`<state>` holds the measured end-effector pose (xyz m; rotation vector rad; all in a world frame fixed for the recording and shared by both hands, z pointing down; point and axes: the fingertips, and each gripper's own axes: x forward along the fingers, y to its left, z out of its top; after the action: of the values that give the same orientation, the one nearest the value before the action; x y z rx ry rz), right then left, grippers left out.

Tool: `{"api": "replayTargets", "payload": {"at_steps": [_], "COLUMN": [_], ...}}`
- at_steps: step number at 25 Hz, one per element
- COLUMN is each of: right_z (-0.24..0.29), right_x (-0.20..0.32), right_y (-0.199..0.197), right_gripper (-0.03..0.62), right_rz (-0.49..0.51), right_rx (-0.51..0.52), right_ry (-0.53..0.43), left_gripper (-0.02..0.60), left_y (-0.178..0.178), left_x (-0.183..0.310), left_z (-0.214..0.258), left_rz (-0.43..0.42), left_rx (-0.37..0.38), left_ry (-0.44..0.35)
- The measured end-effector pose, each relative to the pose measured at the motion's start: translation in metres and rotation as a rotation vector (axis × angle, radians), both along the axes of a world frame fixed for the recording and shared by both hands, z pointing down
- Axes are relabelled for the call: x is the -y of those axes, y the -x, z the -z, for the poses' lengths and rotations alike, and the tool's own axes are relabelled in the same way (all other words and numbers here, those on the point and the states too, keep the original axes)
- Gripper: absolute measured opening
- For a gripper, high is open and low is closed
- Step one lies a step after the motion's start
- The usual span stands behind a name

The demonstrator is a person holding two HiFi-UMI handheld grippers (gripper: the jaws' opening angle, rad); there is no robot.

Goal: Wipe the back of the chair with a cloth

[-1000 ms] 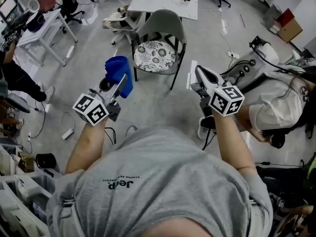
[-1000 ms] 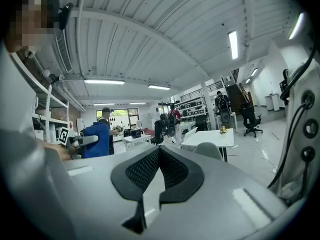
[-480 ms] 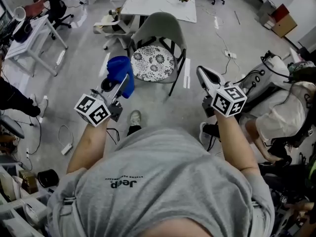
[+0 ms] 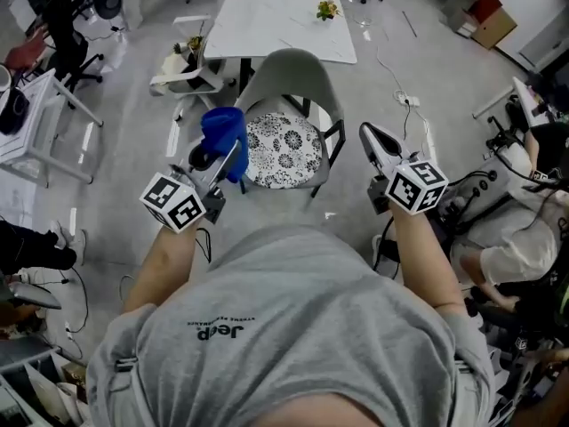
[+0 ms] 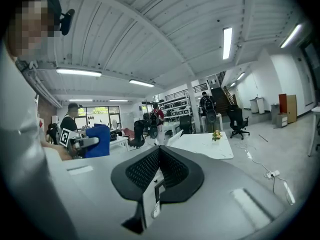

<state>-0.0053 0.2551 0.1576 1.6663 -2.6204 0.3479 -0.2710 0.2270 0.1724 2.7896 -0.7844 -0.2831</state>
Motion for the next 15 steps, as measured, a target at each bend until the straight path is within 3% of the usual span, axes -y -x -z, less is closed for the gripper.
{"api": "replayTargets", "payload": {"at_steps": [8, 15], "right_z": [-0.015, -0.028], "right_x": [0.088, 0.155], "right_y": [0.005, -0.024], "right_gripper": [-0.004, -0.003], "right_rz": [-0.054, -0.035], "right_rx": [0.017, 0.019], "right_ry": [0.044, 0.073], "left_gripper": [0.186, 0.186], "left_y": [0.005, -0.028], "left_x": [0.102, 0.165], "left_z": [-0.01, -0.026], "left_rz": [-0.049, -0.047], "left_rx": [0.011, 0.032], "left_ry": [0.037, 0.078]}}
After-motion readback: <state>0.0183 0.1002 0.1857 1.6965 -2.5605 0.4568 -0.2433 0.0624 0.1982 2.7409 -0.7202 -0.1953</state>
